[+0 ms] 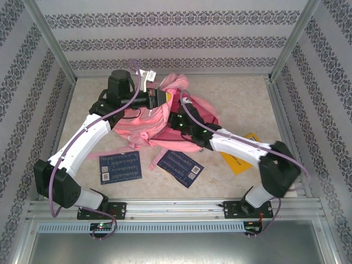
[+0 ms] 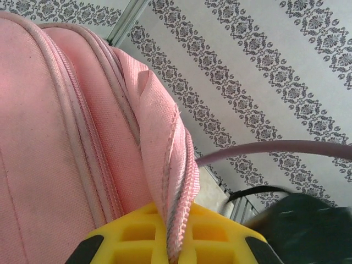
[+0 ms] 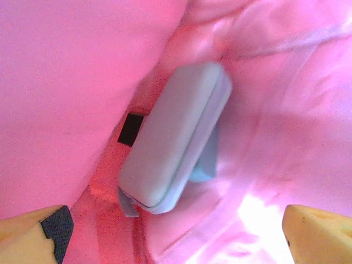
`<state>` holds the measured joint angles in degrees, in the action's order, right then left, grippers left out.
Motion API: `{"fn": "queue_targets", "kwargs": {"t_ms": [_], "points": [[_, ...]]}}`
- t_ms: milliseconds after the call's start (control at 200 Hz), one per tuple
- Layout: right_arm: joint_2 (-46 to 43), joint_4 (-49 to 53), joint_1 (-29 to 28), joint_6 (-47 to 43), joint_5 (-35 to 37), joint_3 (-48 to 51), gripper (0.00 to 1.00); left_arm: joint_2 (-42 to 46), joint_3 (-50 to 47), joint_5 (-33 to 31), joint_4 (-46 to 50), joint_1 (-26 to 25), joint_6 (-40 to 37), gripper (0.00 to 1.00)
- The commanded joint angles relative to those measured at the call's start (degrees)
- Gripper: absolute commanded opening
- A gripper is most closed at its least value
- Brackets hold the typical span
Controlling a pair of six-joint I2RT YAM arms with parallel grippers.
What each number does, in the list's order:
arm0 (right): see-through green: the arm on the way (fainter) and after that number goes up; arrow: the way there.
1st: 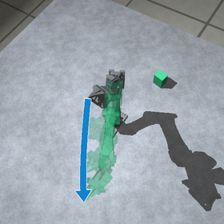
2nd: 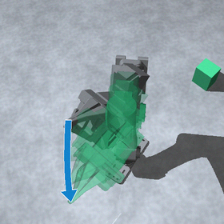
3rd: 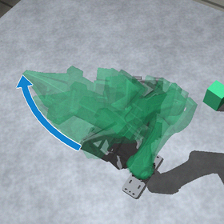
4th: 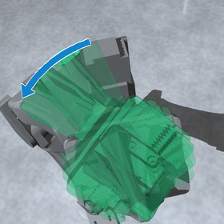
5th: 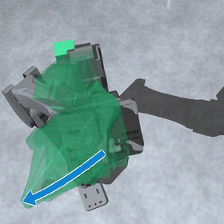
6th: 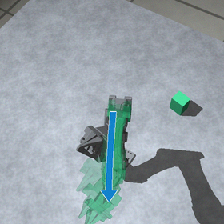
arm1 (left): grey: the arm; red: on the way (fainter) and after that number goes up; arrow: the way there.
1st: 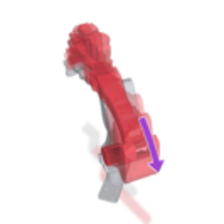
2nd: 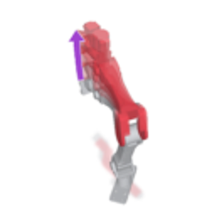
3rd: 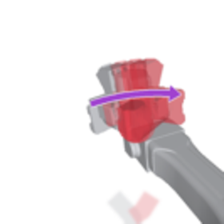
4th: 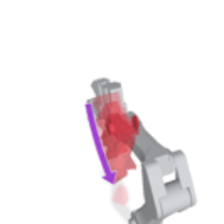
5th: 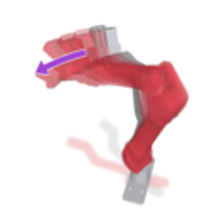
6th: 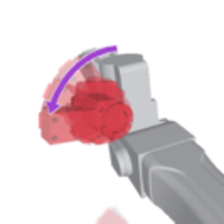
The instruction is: Pack the student bag
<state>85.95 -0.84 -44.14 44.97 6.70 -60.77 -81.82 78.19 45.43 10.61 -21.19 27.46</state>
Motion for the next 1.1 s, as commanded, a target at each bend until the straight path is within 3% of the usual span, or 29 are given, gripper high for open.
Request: {"fn": "queue_targets", "kwargs": {"t_ms": [0,80,150,285,375,525,590,759,984,1094], "points": [[-7.0,17.0,-0.6,-12.8,13.9,1.3,0.98,0.5,0.6,-4.2,-4.2,1.7,-1.5,0.0],[-12.1,21.5,-0.8,-17.0,20.3,3.5,0.98,0.4,0.7,-5.6,-3.2,2.1,-1.8,0.0],[-17.5,20.2,0.3,-17.8,20.4,7.5,0.98,0.2,0.8,-6.2,-2.8,2.3,-1.8,0.0],[-24.1,25.0,9.0,-15.8,7.9,11.2,0.98,-0.2,1.2,-9.6,-0.3,2.6,-3.5,0.0],[-24.6,27.7,10.1,-18.4,4.0,12.0,0.98,-1.0,1.6,-12.1,1.8,2.6,-4.7,0.0],[-28.8,16.4,12.4,-17.2,-8.4,20.5,0.98,-2.7,1.7,-14.0,2.7,3.2,-4.7,0.0],[-25.7,15.8,15.1,-16.9,-14.6,19.9,0.97,-3.4,1.6,-15.0,3.0,4.1,-4.1,0.0],[-15.5,19.7,13.1,-23.5,-15.9,14.1,0.97,-4.0,-0.6,-15.3,-0.7,8.8,1.6,0.0],[4.7,33.8,4.6,-34.8,-2.9,-3.3,0.98,-5.8,-3.8,-8.7,-9.6,14.8,11.5,0.0],[12.4,35.9,3.2,-37.7,-3.2,-10.5,0.98,-6.1,-4.6,-7.2,-12.0,16.3,14.2,0.0]]}}
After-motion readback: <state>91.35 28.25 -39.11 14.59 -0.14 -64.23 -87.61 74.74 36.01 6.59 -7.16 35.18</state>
